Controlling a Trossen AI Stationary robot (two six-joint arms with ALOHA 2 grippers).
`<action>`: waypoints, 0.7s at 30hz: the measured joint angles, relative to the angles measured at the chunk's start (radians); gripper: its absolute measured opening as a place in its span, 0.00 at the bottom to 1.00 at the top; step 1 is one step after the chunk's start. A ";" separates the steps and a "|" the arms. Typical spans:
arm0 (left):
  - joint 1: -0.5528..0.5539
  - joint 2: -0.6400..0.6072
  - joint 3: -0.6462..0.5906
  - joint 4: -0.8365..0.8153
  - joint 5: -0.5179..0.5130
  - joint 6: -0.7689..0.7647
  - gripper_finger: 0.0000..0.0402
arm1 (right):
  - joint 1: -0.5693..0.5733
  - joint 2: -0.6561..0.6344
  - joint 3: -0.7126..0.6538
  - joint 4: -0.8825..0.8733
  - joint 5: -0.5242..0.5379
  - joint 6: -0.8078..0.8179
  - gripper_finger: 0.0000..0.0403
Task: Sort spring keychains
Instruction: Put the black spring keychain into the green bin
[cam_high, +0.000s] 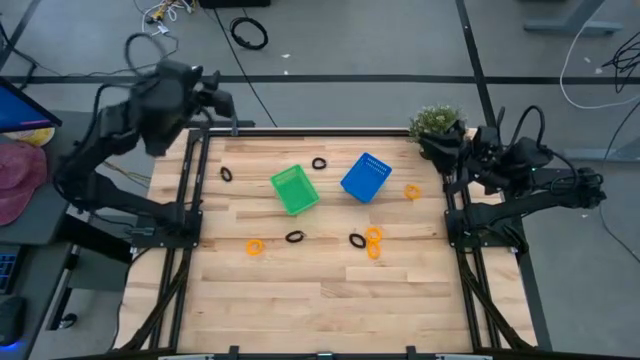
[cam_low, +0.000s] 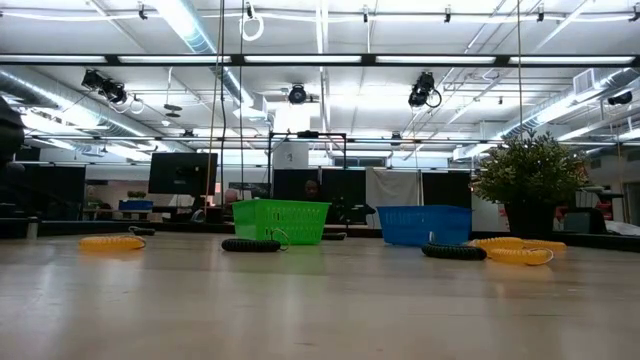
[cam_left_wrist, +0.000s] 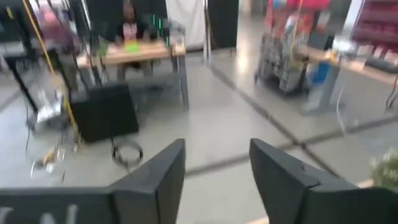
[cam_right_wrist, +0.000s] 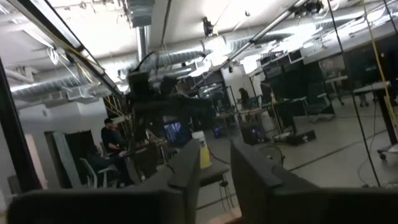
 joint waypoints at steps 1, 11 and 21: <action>0.033 0.023 0.029 -0.073 0.042 -0.051 0.50 | 0.000 0.000 0.000 -0.005 0.000 0.000 0.27; 0.308 0.197 0.042 -0.574 0.428 -0.316 0.48 | 0.000 0.007 0.000 -0.070 0.002 0.078 0.35; 0.381 0.186 -0.467 -0.468 0.565 -0.346 0.47 | 0.000 0.053 0.000 -0.113 0.002 0.109 0.35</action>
